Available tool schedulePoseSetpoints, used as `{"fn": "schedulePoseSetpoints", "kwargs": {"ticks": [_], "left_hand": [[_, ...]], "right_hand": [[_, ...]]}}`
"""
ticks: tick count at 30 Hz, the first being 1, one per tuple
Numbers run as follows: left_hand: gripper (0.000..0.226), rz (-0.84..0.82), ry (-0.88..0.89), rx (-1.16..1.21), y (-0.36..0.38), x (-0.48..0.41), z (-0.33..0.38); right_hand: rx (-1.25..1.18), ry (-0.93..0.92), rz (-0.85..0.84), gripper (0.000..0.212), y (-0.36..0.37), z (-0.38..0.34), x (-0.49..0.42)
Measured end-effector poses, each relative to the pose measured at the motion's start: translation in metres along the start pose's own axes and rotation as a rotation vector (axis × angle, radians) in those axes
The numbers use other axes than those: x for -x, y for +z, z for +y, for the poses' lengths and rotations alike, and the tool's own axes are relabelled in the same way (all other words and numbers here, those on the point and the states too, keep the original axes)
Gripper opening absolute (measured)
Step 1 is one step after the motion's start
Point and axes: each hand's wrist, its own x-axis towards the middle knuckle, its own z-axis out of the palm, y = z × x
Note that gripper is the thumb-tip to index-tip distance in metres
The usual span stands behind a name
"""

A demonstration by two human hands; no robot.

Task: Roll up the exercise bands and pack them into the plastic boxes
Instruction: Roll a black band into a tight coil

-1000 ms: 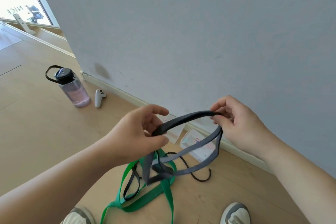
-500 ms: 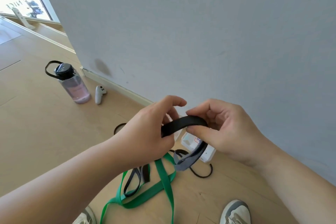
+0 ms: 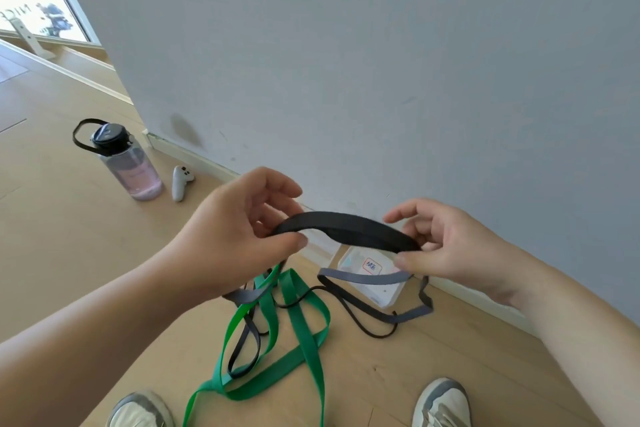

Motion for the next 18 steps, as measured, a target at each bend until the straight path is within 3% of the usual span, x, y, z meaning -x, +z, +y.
{"fn": "schedulePoseSetpoints", "kwargs": {"ticks": [6,12,18], "left_hand": [[0.032,0.044,0.112,0.138,0.018,0.015,0.027],[0.032,0.077,0.255,0.071,0.021,0.013,0.025],[0.050,-0.258,0.051,-0.278,0.025,0.003,-0.002]], "right_hand": [[-0.398,-0.201,-0.164,0.043,0.042,-0.018,0.005],[-0.516,-0.251,-0.085,0.029,0.047,-0.029,-0.003],[-0.385,-0.281,0.065,0.012,0.050,-0.031,-0.002]]}}
